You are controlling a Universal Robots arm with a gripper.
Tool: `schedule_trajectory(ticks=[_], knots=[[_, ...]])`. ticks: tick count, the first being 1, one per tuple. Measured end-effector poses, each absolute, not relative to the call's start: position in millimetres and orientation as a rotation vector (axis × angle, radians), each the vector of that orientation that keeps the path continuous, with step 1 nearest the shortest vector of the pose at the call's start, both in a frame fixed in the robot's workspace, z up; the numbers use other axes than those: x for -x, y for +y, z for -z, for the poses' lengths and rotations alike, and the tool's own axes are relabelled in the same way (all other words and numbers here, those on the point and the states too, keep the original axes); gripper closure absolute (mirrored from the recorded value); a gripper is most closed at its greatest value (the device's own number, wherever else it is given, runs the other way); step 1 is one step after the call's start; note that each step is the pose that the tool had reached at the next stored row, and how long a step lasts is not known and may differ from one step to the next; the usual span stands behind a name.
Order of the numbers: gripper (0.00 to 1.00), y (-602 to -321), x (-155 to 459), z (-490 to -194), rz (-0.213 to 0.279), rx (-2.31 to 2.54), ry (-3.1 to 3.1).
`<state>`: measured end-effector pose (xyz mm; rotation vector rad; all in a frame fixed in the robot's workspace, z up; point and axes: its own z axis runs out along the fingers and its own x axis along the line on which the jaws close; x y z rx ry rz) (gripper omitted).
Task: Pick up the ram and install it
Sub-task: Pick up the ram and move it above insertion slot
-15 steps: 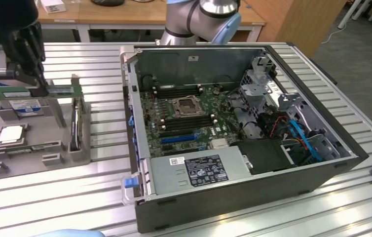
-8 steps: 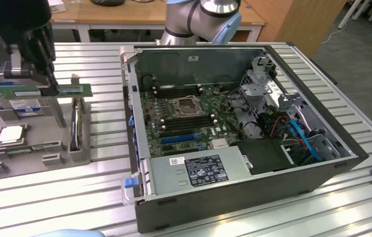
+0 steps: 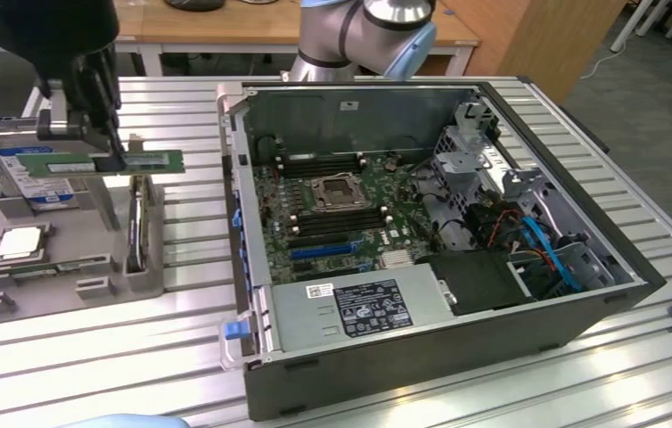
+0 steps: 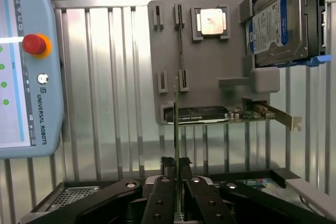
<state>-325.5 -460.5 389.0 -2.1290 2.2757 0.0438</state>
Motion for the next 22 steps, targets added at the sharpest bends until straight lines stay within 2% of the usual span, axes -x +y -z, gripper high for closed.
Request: schedule_trajectory(ticks=[22], knots=[[0.86, -460, 266, -389, -0.053, 2.125, 2.271]])
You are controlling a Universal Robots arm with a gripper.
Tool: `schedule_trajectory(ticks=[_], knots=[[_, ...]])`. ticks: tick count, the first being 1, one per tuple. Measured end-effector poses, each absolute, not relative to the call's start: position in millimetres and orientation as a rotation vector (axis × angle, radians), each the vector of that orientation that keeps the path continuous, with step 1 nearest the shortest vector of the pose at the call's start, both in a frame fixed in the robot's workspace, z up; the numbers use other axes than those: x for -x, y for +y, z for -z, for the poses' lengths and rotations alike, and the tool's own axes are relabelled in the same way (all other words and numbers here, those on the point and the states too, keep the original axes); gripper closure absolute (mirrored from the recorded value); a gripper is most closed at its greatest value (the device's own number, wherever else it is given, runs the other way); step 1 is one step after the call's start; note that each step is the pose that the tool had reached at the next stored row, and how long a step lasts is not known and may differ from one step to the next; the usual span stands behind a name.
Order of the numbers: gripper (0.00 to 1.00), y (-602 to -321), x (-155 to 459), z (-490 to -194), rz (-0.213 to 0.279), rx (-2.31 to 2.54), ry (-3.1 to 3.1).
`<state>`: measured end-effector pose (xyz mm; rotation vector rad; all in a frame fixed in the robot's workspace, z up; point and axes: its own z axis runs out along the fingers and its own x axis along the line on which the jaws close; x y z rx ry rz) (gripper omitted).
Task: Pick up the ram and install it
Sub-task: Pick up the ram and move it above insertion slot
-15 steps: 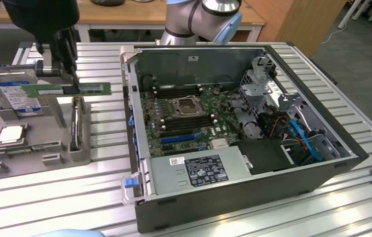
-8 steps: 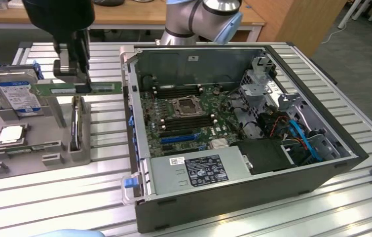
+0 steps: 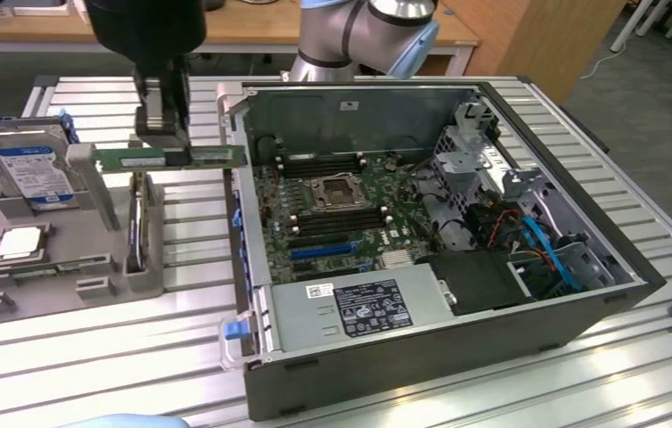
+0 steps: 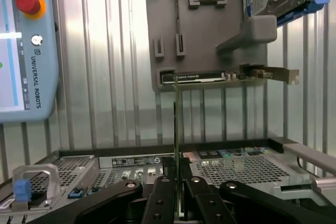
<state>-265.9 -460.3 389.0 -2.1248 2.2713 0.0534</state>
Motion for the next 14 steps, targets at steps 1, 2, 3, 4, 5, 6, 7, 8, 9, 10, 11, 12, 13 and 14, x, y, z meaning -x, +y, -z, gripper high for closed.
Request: schedule_trajectory(ticks=[1, 2, 3, 4, 5, 6, 7, 8, 9, 10, 11, 12, 13, 14], knots=[[0.86, -460, 263, -389, -0.054, 2.125, 2.271], [0.86, -460, 260, -389, -0.055, 2.124, 2.271], [0.86, -460, 257, -389, -0.056, 2.124, 2.27], [0.86, -460, 254, -389, -0.056, 2.124, 2.27], [0.86, -460, 251, -389, -0.057, 2.123, 2.27], [0.86, -460, 248, -389, -0.058, 2.123, 2.269], [0.86, -460, 244, -389, -0.058, 2.123, 2.269], [0.86, -460, 241, -389, -0.059, 2.123, 2.269], [0.86, -460, 238, -389, -0.06, 2.122, 2.268], [0.86, -460, 235, -389, -0.06, 2.122, 2.268], [0.86, -460, 231, -389, -0.061, 2.121, 2.268], [0.86, -460, 228, -389, -0.062, 2.121, 2.268], [0.86, -460, 225, -389, -0.063, 2.121, 2.267], [0.86, -460, 222, -389, -0.063, 2.121, 2.267]])
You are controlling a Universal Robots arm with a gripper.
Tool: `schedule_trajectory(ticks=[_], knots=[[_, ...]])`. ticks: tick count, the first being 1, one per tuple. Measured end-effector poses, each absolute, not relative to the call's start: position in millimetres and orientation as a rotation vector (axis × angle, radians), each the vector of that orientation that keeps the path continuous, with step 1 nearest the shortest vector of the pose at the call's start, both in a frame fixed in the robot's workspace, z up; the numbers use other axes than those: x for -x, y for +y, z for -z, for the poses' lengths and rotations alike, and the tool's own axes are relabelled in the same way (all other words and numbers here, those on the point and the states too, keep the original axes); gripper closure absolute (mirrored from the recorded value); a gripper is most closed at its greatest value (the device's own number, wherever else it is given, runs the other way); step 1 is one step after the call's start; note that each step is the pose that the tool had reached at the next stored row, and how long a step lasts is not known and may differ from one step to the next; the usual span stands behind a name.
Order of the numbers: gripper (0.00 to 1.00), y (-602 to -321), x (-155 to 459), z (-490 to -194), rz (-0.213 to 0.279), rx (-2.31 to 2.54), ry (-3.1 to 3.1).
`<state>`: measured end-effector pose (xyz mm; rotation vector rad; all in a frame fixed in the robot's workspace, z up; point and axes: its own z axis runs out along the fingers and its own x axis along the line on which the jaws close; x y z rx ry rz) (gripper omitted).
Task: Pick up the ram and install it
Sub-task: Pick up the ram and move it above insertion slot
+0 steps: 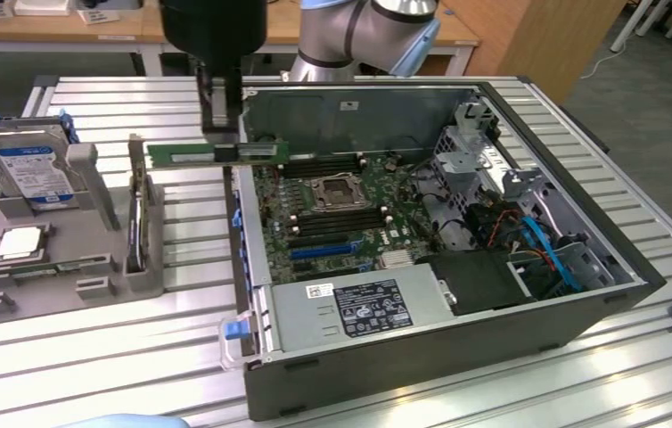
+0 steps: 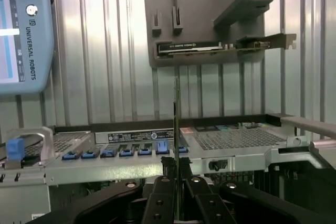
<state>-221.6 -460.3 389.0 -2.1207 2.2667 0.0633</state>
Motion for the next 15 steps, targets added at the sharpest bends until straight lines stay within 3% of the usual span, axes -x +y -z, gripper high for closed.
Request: schedule_trajectory(ticks=[15], knots=[[0.86, -460, 172, -389, -0.073, 2.116, 2.262]])
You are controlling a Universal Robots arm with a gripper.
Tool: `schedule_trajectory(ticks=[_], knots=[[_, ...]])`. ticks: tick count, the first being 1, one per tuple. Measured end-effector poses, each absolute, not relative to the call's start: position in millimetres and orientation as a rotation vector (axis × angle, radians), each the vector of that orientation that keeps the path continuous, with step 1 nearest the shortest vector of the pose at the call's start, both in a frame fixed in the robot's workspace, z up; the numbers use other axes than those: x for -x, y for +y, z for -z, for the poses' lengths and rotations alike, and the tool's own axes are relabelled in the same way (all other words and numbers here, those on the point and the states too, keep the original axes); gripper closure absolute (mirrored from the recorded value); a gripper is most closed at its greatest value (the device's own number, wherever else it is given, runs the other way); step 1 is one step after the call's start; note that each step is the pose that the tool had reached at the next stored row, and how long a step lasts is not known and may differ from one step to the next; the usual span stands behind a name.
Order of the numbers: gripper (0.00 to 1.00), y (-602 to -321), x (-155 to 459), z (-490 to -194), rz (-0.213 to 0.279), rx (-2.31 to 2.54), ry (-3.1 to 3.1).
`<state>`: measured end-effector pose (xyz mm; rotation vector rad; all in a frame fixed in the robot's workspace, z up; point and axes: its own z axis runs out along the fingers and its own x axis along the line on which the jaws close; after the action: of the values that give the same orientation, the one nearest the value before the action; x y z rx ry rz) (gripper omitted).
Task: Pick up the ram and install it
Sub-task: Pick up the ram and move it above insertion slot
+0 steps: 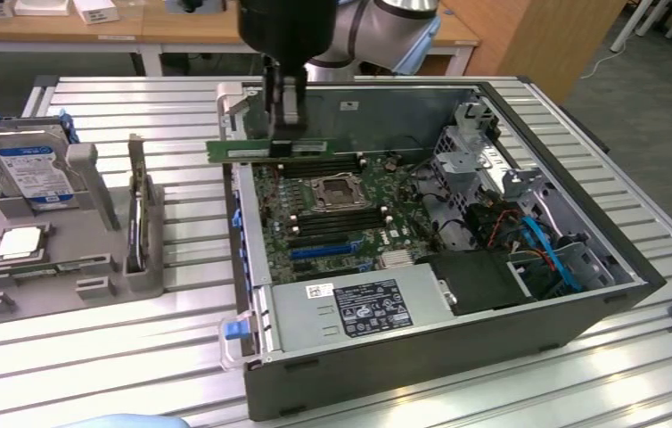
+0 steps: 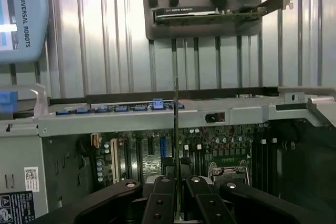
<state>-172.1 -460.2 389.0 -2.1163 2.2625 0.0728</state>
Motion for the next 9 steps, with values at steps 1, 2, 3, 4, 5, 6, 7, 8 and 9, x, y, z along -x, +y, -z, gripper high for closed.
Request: schedule_trajectory(ticks=[1, 2, 3, 4, 5, 6, 7, 8, 9], knots=[[0.86, -460, 169, -389, -0.073, 2.116, 2.262], [0.86, -460, 165, -389, -0.074, 2.116, 2.262], [0.86, -460, 161, -389, -0.075, 2.116, 2.261], [0.86, -460, 158, -389, -0.075, 2.115, 2.261], [0.86, -460, 154, -389, -0.076, 2.115, 2.261], [0.86, -460, 151, -389, -0.077, 2.115, 2.261], [0.86, -460, 147, -389, -0.077, 2.115, 2.26], [0.86, -460, 144, -389, -0.078, 2.114, 2.26], [0.86, -460, 140, -389, -0.078, 2.114, 2.26]])
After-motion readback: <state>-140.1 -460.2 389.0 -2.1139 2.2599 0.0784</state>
